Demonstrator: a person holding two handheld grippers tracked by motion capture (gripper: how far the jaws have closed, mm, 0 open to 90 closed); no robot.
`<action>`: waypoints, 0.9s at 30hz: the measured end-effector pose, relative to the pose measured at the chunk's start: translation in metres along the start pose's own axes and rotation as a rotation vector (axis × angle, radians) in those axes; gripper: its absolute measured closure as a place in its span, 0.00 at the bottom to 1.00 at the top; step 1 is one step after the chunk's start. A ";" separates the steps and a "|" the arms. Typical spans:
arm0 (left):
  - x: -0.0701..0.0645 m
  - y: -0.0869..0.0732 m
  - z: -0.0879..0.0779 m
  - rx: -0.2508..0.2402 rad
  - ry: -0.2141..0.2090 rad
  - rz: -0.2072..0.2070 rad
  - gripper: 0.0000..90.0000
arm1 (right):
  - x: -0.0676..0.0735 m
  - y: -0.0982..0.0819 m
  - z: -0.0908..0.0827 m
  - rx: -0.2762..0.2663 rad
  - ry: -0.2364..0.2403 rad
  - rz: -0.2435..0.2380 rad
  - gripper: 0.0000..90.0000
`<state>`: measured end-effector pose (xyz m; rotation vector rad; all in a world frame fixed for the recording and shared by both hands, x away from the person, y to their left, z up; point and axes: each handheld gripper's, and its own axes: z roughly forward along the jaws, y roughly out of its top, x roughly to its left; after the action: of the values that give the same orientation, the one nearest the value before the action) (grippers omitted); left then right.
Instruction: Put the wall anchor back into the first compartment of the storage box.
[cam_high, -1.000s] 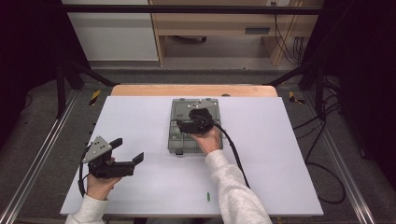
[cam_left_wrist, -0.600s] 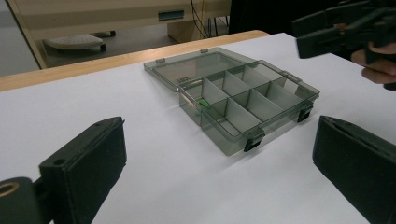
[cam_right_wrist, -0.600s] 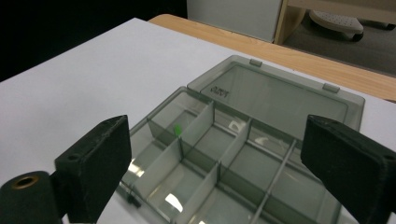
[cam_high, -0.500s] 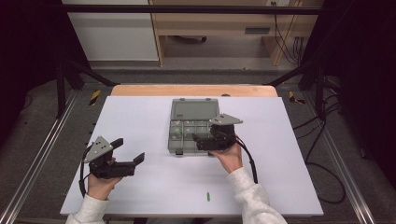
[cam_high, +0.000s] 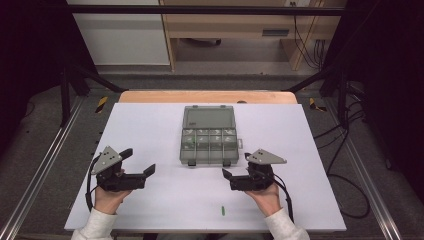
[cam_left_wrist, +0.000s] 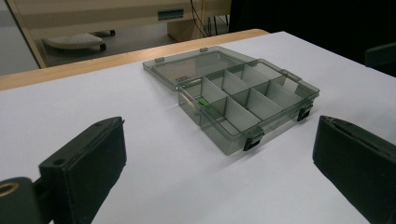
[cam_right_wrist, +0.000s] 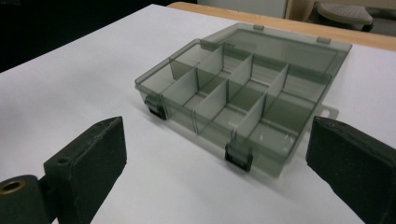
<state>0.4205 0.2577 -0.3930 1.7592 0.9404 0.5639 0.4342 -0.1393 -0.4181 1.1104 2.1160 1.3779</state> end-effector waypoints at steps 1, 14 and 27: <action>0.000 0.000 0.000 0.000 -0.001 0.001 0.03 | 0.000 -0.005 -0.004 -0.006 0.000 0.018 0.07; -0.001 0.000 0.000 0.000 -0.003 0.002 0.03 | 0.016 -0.037 -0.013 0.105 0.039 -0.012 0.14; -0.002 0.000 0.000 0.003 -0.003 0.003 0.03 | 0.035 -0.061 -0.002 0.253 0.083 -0.053 0.33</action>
<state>0.4194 0.2564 -0.3934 1.7636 0.9371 0.5622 0.3864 -0.1261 -0.4677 1.0963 2.4139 1.1741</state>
